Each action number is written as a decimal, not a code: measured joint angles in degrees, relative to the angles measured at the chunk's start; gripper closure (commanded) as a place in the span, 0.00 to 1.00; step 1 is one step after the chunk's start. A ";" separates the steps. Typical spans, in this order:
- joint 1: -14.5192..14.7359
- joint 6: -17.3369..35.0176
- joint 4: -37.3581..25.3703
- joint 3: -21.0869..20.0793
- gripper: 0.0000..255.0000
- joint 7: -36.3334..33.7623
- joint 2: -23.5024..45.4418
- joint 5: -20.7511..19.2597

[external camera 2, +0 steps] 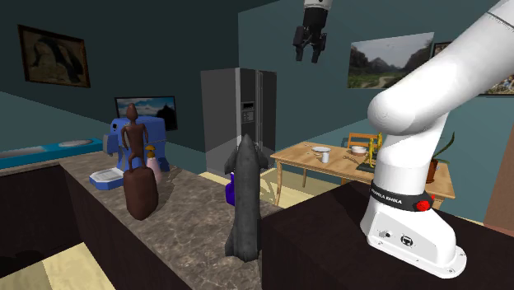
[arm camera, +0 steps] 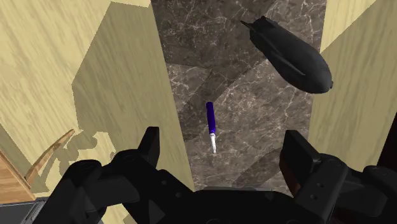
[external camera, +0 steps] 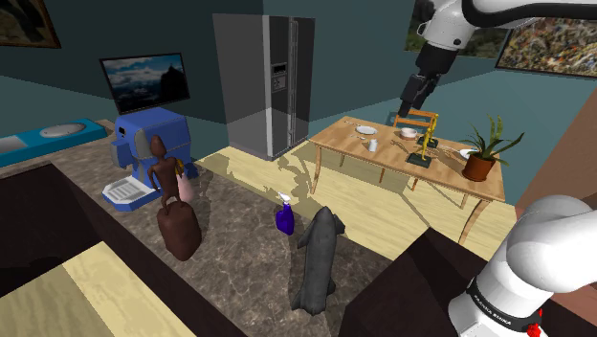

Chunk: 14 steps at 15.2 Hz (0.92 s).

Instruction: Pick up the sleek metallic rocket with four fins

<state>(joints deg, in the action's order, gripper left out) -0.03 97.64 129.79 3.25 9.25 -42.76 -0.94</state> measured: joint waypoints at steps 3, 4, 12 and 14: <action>0.86 0.75 -0.87 -0.83 0.00 0.72 2.76 -0.29; 1.43 1.04 -1.29 -1.44 0.00 1.22 4.34 -0.53; 6.09 2.42 -6.95 -7.43 0.00 4.96 19.31 -3.41; 7.31 2.67 -8.93 -9.36 0.00 5.21 23.70 -4.38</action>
<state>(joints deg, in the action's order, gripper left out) 7.29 100.31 120.86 -6.11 14.46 -19.07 -5.32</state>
